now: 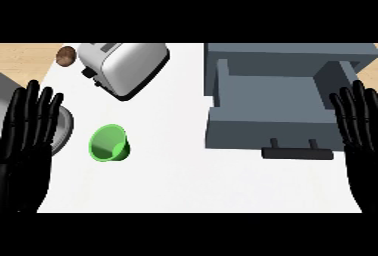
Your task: Pick up the cup, place it into the drawer and close the drawer
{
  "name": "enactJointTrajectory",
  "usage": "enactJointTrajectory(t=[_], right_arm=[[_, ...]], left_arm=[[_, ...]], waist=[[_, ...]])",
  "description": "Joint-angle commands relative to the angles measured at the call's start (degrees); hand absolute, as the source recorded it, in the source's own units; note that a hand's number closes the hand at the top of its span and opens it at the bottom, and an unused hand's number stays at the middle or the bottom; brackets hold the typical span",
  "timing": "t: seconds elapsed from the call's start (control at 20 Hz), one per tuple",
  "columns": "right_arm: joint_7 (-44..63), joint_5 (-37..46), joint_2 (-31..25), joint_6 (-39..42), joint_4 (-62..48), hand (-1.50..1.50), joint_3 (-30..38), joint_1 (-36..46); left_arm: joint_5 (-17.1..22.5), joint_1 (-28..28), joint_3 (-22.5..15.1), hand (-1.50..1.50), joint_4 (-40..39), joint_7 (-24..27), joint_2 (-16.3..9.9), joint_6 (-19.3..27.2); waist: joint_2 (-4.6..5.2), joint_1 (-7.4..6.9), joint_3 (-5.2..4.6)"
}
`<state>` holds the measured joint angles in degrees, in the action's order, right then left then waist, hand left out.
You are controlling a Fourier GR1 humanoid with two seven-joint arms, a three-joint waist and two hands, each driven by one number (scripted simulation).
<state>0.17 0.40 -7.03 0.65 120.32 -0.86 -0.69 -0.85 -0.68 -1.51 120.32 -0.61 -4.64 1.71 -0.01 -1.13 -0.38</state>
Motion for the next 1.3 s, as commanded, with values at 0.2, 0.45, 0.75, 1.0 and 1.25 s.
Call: enactJointTrajectory(t=[0.2, 0.45, 0.75, 1.0, 1.25], right_arm=[[3.3, -0.1, 1.6, 0.7, 2.6, -1.5, -1.9, 0.3], [3.9, -7.0, 2.6, 3.3, -3.8, -1.5, -1.2, 2.4], [5.2, -4.8, 4.2, 2.5, 1.3, -1.5, -3.2, -1.2], [3.9, -6.9, 2.6, 3.5, -7.8, -1.5, 2.0, 8.6], [4.9, -4.1, 4.8, 2.3, -5.0, -1.5, -1.9, 5.6]], left_arm=[[5.0, 0.2, 4.5, -1.5, -6.3, 9.1, -1.9, -6.1], [14.1, 5.3, 5.1, -1.5, -12.0, 1.6, 1.3, -6.0], [12.4, 5.1, 3.5, -1.5, -11.7, 1.6, 1.9, -5.9], [11.7, 9.4, 4.2, -1.5, -13.6, -0.4, 1.9, -3.5], [10.3, 4.0, 2.3, -1.5, -12.3, 1.4, 3.3, -3.6]], waist=[[0.0, 1.2, 0.36], [0.12, 1.28, 0.38], [-0.02, 1.23, 0.38], [0.05, 1.11, 0.39], [0.0, 1.1, 0.38]])
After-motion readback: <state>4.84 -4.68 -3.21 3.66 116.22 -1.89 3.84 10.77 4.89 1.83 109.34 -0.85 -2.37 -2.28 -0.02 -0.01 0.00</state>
